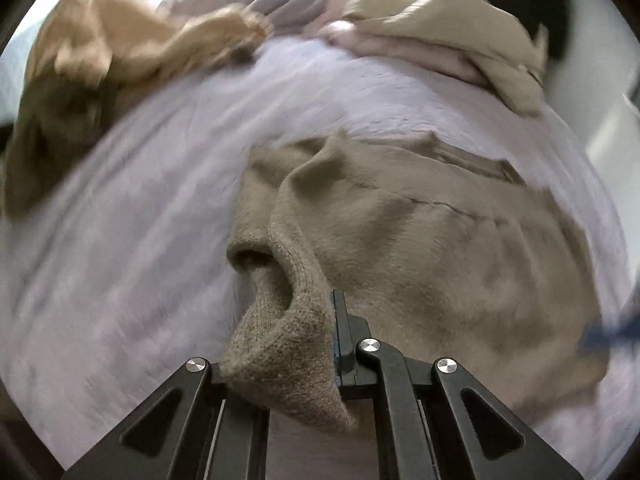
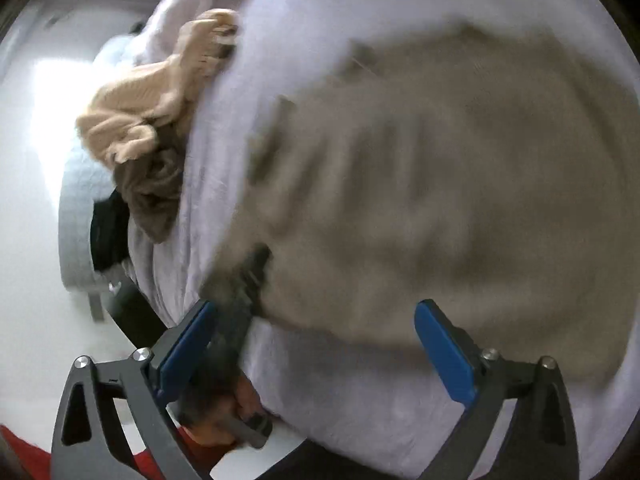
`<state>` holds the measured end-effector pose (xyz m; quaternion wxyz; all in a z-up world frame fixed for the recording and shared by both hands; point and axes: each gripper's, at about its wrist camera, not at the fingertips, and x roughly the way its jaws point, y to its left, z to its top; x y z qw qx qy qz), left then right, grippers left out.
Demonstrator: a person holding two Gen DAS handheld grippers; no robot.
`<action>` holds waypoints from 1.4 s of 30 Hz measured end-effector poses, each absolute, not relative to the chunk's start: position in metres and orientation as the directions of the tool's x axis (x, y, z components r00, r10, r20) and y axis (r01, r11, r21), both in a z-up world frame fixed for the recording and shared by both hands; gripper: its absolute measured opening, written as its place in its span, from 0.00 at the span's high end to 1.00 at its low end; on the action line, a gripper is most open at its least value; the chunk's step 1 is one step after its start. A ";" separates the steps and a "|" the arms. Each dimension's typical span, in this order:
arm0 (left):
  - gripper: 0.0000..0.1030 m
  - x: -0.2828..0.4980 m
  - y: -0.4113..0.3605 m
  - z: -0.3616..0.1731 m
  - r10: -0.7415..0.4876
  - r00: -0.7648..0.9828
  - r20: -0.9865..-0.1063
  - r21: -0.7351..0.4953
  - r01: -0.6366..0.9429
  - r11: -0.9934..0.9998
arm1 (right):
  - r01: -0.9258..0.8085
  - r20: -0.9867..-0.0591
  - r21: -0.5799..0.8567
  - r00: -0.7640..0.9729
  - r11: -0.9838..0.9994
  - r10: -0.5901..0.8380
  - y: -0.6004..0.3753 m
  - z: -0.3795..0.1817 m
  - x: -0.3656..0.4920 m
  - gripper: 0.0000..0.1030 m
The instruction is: Fold small clothes
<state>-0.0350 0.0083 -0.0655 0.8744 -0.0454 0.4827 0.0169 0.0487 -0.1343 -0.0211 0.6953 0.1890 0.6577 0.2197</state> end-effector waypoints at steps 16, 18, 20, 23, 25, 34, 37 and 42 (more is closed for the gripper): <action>0.91 -0.052 -0.017 -0.054 -0.007 0.651 -0.759 0.105 0.134 0.985 | -0.479 -0.928 0.245 -0.367 0.843 0.062 0.103 -0.117 0.185 0.02; 0.91 -0.052 -0.016 -0.054 -0.007 0.654 -0.756 0.108 0.136 0.985 | -0.518 -0.935 0.196 -0.356 0.832 -0.002 0.117 -0.127 0.186 0.02; 0.91 -0.051 -0.016 -0.055 -0.006 0.653 -0.758 0.110 0.136 0.984 | -0.550 -0.942 0.134 -0.329 0.824 -0.066 0.122 -0.136 0.185 0.14; 0.91 -0.049 -0.017 -0.055 -0.002 0.650 -0.760 0.112 0.134 0.985 | -0.577 -0.957 0.047 -0.259 0.815 -0.127 0.108 -0.137 0.186 0.83; 0.91 -0.050 -0.018 -0.050 -0.014 0.654 -0.756 0.106 0.143 0.984 | -0.502 -0.968 0.143 -0.251 0.853 0.014 0.083 -0.118 0.192 0.84; 0.91 -0.060 -0.073 0.010 -0.134 0.731 -0.669 0.141 0.303 0.942 | -0.325 -0.890 0.451 -0.087 0.831 0.448 -0.040 -0.016 0.191 0.84; 0.91 -0.064 -0.105 0.029 -0.196 0.738 -0.646 0.152 0.377 0.914 | -0.286 -0.845 0.510 0.008 0.811 0.534 -0.099 0.017 0.187 0.84; 0.91 -0.075 -0.172 0.043 -0.310 0.724 -0.616 0.186 0.516 0.836 | -0.176 -0.767 0.590 0.185 0.788 0.615 -0.205 0.045 0.166 0.84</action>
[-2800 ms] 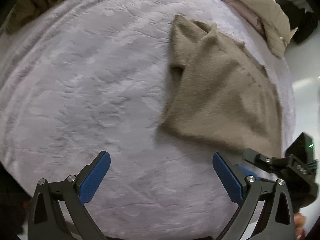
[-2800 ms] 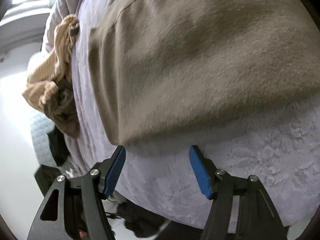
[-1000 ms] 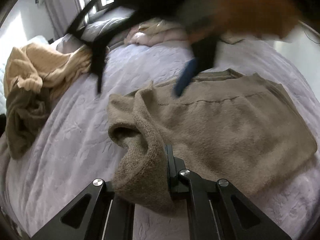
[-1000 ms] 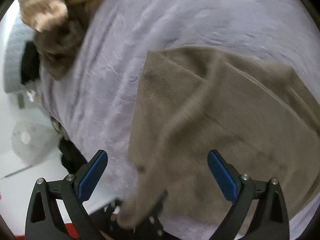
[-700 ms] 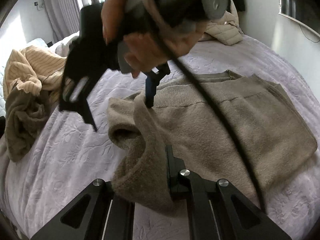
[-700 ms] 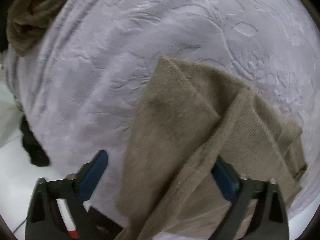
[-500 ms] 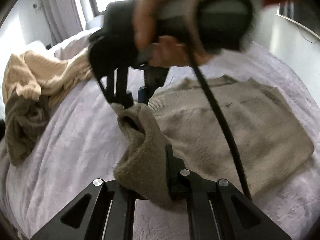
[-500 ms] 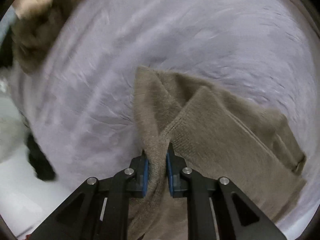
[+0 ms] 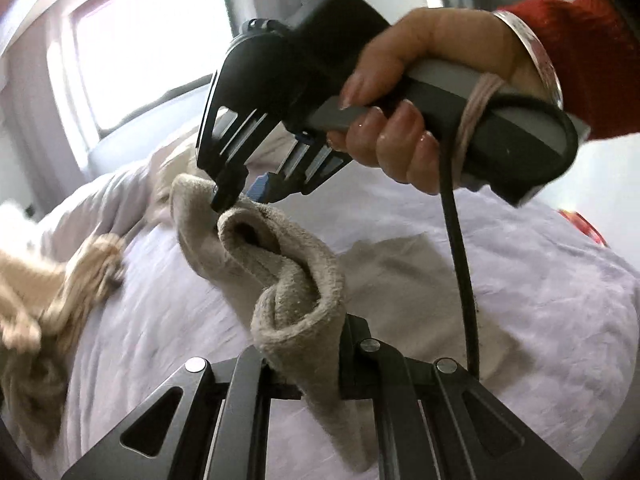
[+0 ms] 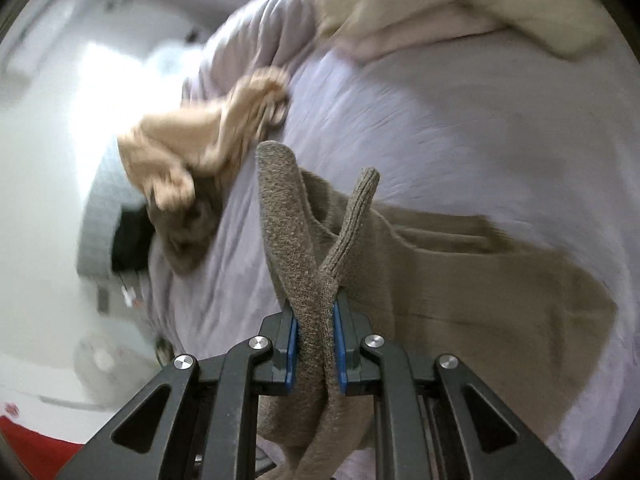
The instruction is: Fold small clothes
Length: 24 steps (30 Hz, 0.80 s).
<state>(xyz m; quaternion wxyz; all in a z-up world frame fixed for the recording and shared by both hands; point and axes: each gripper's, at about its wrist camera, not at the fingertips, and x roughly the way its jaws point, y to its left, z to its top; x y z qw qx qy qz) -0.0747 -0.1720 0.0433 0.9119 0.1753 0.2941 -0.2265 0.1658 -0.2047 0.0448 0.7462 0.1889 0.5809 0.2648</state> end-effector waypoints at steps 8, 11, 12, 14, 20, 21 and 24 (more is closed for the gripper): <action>0.91 -0.082 -0.272 -0.017 -0.404 0.567 -0.718 0.186 0.715 0.674 | 0.121 -0.789 0.590 0.297 0.798 0.538 -0.370 -0.040 0.129 0.84; 0.91 -0.084 -0.297 -0.051 -0.376 0.501 -0.779 0.184 0.756 0.628 | 0.231 -0.803 0.590 0.269 0.774 0.532 -0.400 -0.094 0.119 0.84; 0.91 -0.085 -0.302 -0.059 -0.369 0.490 -0.790 0.190 0.767 0.613 | 0.237 -0.793 0.604 0.281 0.761 0.541 -0.404 -0.099 0.116 0.84; 0.91 -0.087 -0.307 -0.063 -0.361 0.493 -0.792 0.208 0.773 0.599 | 0.229 -0.774 0.626 0.304 0.746 0.556 -0.407 -0.097 0.115 0.84; 0.90 -0.093 -0.303 -0.054 -0.360 0.497 -0.790 0.194 0.759 0.621 | 0.180 -0.786 0.603 0.301 0.777 0.540 -0.406 -0.082 0.112 0.81; 0.87 -0.094 -0.302 -0.053 -0.354 0.485 -0.800 0.183 0.758 0.626 | 0.186 -0.799 0.585 0.297 0.789 0.523 -0.404 -0.081 0.111 0.79; 0.20 -0.090 -0.286 -0.042 -0.351 0.480 -0.804 0.155 0.739 0.656 | 0.218 -0.825 0.548 0.302 0.807 0.479 -0.406 -0.072 0.102 0.79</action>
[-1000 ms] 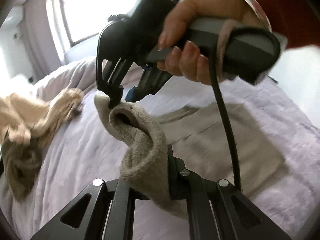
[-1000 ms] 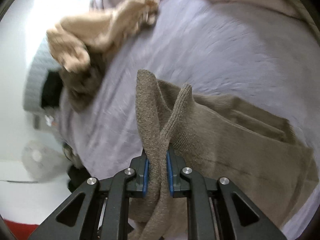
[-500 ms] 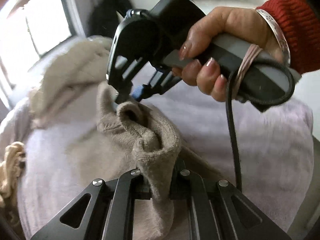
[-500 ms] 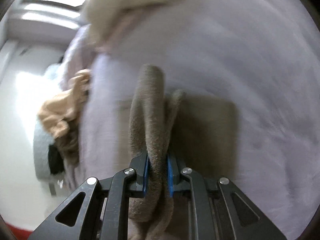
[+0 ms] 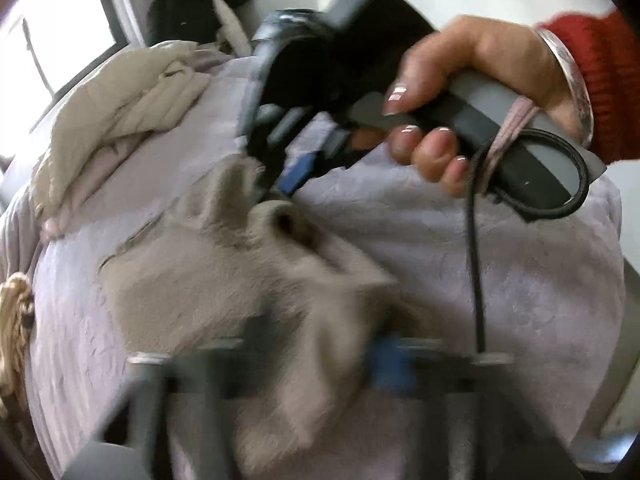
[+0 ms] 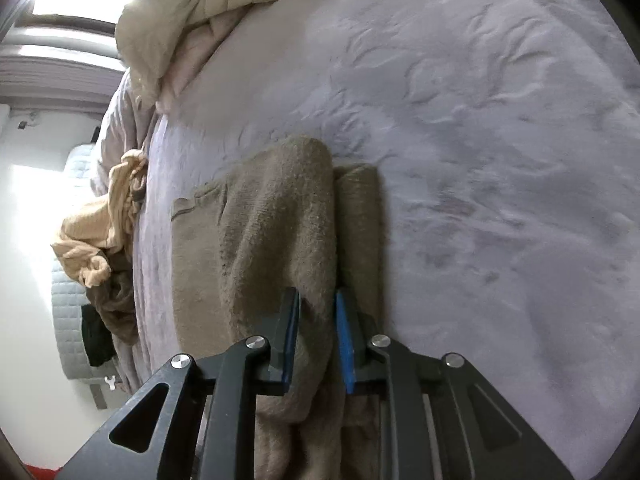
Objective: Fold small clothes
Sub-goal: 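Lift the sweater with the right tool and fold it over, then open the left tool and release the sweater while the right tool holds it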
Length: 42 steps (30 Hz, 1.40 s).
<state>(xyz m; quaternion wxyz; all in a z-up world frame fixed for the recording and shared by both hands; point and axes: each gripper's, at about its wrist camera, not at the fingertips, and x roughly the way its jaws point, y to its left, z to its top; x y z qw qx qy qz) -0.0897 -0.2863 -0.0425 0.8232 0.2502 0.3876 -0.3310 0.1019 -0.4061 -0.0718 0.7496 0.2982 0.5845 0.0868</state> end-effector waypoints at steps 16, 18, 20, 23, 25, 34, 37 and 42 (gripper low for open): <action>0.14 0.048 -0.154 -0.037 -0.169 0.498 -0.850 0.009 0.335 0.942 | 0.237 -0.829 0.544 0.295 0.805 0.474 -0.382 -0.066 0.064 0.88; 0.14 0.056 -0.151 -0.041 -0.153 0.493 -0.857 0.011 0.313 0.950 | 0.192 -0.843 0.500 0.332 0.844 0.424 -0.380 -0.052 0.052 0.88; 0.14 0.060 -0.153 -0.052 -0.154 0.458 -0.875 0.002 0.322 0.947 | 0.192 -0.866 0.465 0.303 0.864 0.398 -0.381 -0.063 0.045 0.88; 0.14 0.054 -0.164 -0.082 -0.140 0.398 -0.907 0.014 0.358 0.934 | 0.227 -0.882 0.448 0.272 0.865 0.385 -0.385 -0.091 0.039 0.86; 0.14 0.050 -0.164 -0.086 -0.142 0.391 -0.909 0.003 0.347 0.938 | 0.271 -0.861 0.488 0.305 0.830 0.407 -0.394 -0.091 0.033 0.78; 0.14 0.016 -0.144 -0.059 -0.223 0.328 -0.918 -0.082 0.394 0.916 | 0.209 -0.809 0.547 0.380 0.811 0.448 -0.391 -0.037 -0.024 0.70; 0.14 0.003 -0.146 -0.075 -0.178 0.281 -0.943 -0.047 0.416 0.908 | 0.141 -0.816 0.525 0.363 0.839 0.450 -0.369 -0.035 -0.037 0.84; 0.13 -0.016 -0.140 -0.104 -0.170 0.214 -0.962 -0.079 0.379 0.922 | 0.215 -0.900 0.413 0.244 0.885 0.361 -0.363 -0.089 -0.042 0.95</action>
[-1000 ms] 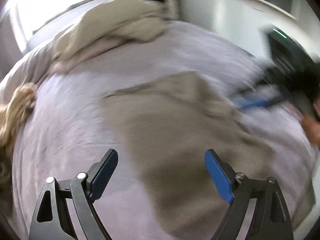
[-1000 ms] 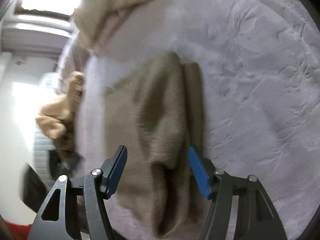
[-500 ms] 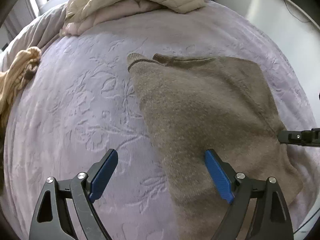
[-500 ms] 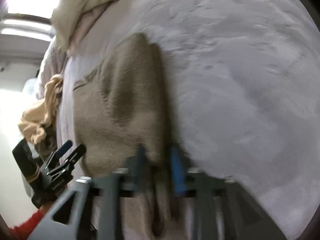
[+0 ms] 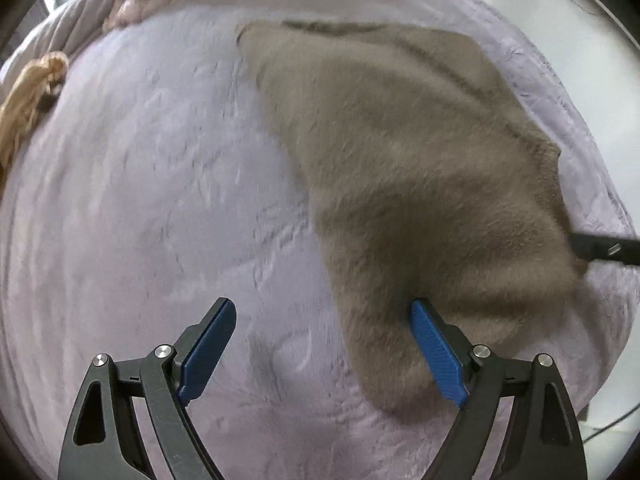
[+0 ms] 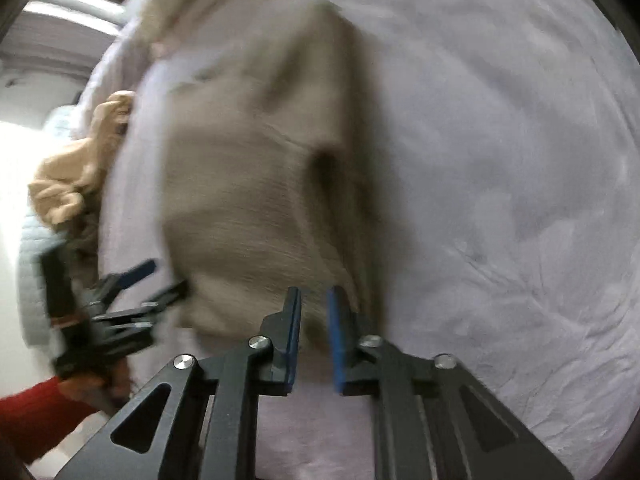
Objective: Fold small clothes
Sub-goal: 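Open the left tool and release the sweater while the right tool holds it, then open the right tool, release the folded sweater and pull both tools back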
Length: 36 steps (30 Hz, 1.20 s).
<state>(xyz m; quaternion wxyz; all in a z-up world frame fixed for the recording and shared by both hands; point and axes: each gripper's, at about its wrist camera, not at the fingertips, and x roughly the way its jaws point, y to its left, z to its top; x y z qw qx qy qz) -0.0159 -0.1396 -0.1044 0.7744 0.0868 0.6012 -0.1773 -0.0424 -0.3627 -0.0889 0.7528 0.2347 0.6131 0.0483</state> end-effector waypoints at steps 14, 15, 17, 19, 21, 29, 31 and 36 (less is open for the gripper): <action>0.13 -0.045 -0.121 -0.056 -0.156 0.197 -0.968 -0.083 0.335 0.938 | 0.359 -0.890 0.444 0.282 0.821 0.358 -0.358 -0.056 -0.077 0.96; 0.13 -0.047 -0.119 -0.051 -0.159 0.196 -0.968 -0.088 0.329 0.940 | 0.364 -0.892 0.441 0.283 0.820 0.354 -0.355 -0.053 -0.077 0.96; 0.13 -0.052 -0.114 -0.044 -0.161 0.194 -0.968 -0.095 0.312 0.945 | 0.369 -0.892 0.439 0.287 0.819 0.348 -0.347 -0.047 -0.074 0.95; 0.13 -0.057 -0.108 -0.038 -0.164 0.192 -0.968 -0.101 0.300 0.949 | 0.369 -0.896 0.430 0.285 0.824 0.341 -0.339 -0.043 -0.074 0.94; 0.13 -0.062 -0.104 -0.032 -0.163 0.187 -0.969 -0.104 0.291 0.951 | 0.374 -0.903 0.418 0.273 0.828 0.332 -0.329 -0.039 -0.075 0.88; 0.13 -0.072 -0.077 -0.011 -0.178 0.218 -0.960 -0.110 0.291 0.950 | 0.401 -0.905 0.409 0.293 0.820 0.308 -0.294 -0.025 -0.085 0.09; 0.00 -0.075 -0.070 -0.008 -0.176 0.230 -0.957 -0.103 0.297 0.949 | 0.399 -0.899 0.422 0.302 0.814 0.318 -0.286 -0.023 -0.088 0.01; 0.00 -0.081 -0.056 -0.003 -0.189 0.241 -0.952 -0.106 0.320 0.941 | 0.395 -0.882 0.440 0.361 0.807 0.304 -0.262 -0.012 -0.103 0.00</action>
